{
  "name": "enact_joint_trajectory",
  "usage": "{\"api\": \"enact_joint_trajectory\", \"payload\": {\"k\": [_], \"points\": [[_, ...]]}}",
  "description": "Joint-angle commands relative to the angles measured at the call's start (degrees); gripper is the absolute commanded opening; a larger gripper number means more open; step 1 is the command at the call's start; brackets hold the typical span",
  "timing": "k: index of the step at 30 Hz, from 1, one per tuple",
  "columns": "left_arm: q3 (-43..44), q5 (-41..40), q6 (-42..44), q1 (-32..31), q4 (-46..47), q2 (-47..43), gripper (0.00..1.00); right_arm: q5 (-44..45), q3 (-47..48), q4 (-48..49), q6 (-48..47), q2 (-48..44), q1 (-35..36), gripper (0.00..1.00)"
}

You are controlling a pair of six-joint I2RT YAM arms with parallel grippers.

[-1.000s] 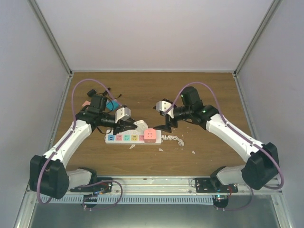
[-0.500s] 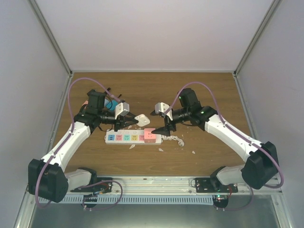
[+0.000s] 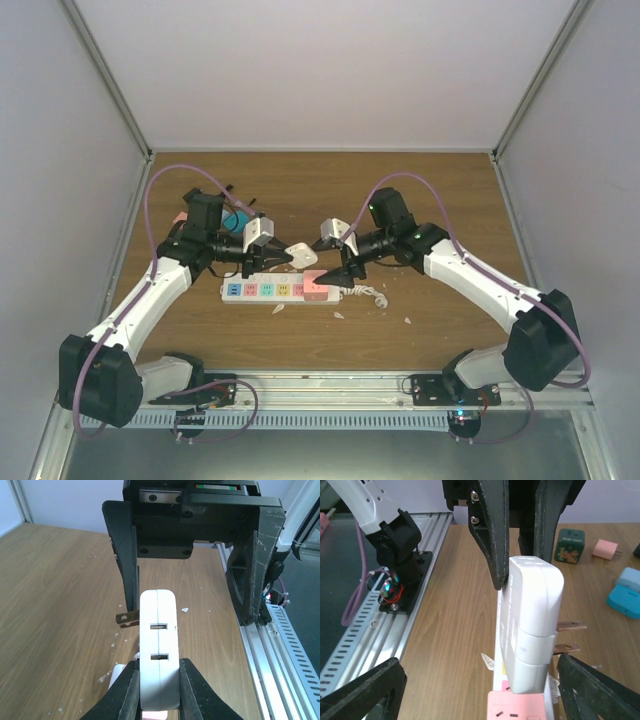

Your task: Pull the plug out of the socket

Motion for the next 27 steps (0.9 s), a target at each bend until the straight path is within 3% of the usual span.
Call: {"api": "enact_joint_trajectory", "payload": {"k": [1,8,15,23,27], "points": [[-0.29,1.09,-1.35,-0.41,3.77,-0.47,0.0,-3.01,1.3,0.37,-0.08,0.53,1.63,0.81],[-0.14,-0.16,-3.44,-0.45,5.8,0.52,0.0,-5.52,1.86,-0.61,-1.5,1.47,3.31,0.69],[-0.57,-1.69,-4.51,-0.87,7.14,1.26,0.0,-8.18,3.76,-1.49,-2.5,2.74,4.55,0.63],[-0.31,-4.5,-5.84,-0.87,7.89,3.47,0.0,-7.06,5.32,-4.35,-5.44,3.51,7.58,0.62],[-0.66,-5.11,-4.29,-0.9,6.8,3.43,0.0,-5.04,5.19,-3.51,-4.7,3.26,6.88,0.66]]}}
